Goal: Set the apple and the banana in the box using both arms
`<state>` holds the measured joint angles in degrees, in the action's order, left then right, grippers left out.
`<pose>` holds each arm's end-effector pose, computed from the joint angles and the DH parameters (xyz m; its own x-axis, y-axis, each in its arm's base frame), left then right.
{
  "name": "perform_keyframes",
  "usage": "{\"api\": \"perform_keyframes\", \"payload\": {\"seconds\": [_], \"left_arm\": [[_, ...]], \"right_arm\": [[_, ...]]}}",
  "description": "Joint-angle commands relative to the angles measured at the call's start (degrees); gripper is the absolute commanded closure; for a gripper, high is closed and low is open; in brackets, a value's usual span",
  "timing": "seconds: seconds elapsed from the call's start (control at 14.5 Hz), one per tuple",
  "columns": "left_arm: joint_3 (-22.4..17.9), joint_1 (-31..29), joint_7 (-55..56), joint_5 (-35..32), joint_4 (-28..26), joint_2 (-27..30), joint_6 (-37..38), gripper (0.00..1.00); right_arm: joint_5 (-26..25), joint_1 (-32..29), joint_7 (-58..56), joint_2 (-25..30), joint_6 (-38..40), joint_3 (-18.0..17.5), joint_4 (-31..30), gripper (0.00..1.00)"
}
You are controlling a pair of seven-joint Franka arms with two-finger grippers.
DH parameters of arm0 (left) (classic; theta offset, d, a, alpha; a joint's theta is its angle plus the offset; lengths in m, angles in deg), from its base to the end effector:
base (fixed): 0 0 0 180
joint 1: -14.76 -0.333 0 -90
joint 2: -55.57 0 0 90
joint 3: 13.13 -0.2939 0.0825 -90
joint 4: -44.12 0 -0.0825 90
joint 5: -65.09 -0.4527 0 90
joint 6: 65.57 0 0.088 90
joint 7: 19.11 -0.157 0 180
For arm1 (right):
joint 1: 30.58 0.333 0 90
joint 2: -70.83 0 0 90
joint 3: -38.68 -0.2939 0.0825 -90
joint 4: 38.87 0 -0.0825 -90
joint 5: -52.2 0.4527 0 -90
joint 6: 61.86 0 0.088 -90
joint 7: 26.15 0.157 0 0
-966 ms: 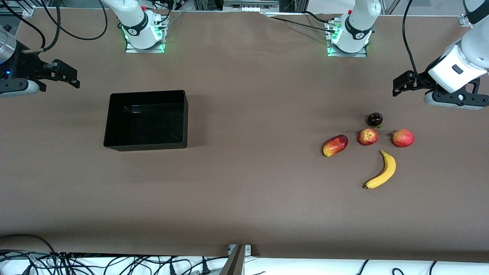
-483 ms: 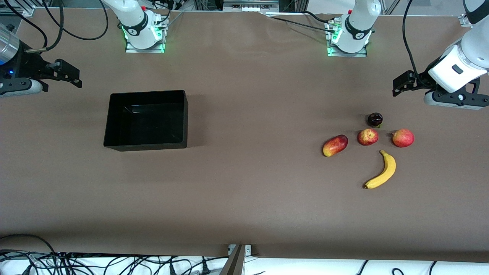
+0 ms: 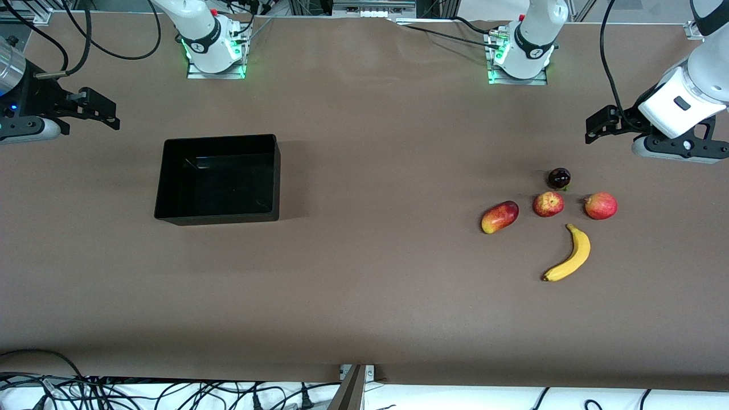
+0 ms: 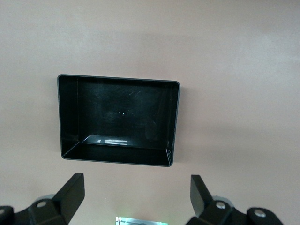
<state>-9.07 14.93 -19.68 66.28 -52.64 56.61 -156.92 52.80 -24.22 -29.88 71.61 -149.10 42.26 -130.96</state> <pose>0.6097 -0.0485 0.5021 0.9937 -0.0829 -0.0761 -0.0816 -0.9965 0.0201 0.6088 0.0311 0.5373 0.9910 0.1138 -0.0701 0.1130 -0.9935 -0.0159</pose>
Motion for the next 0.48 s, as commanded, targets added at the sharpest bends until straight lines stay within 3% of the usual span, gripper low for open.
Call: {"api": "perform_keyframes", "payload": {"seconds": [0.0,0.41], "left_arm": [[0.2,0.1,0.0,-0.8,1.4,-0.2,1.2,0.0],[0.6,0.1,0.1,-0.9,1.4,-0.2,1.2,0.0]], "right_arm": [[-1.0,-0.4,-0.9,0.9,1.5,-0.1,0.3,0.0],[-1.0,-0.4,-0.9,0.9,1.5,0.0,0.3,0.0]]}}
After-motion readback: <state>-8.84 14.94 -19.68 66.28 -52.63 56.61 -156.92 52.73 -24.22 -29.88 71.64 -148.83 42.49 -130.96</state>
